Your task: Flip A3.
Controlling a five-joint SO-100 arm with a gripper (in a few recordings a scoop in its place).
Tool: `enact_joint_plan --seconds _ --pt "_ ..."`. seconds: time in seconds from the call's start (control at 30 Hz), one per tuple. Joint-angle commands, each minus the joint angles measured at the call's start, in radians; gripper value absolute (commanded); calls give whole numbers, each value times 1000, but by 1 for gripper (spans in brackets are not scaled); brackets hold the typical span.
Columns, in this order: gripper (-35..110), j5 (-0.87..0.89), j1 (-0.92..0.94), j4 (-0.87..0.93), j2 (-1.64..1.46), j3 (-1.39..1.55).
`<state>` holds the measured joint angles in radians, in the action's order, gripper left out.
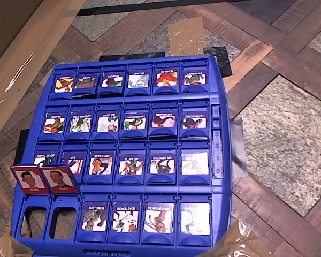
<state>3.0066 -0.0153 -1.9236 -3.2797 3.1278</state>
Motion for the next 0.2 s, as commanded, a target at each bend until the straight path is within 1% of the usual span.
enact_joint_plan --seconds 0.0,0.17 --pt "0 -3 6 -3 0 0" --pt "0 -3 6 -3 0 0"
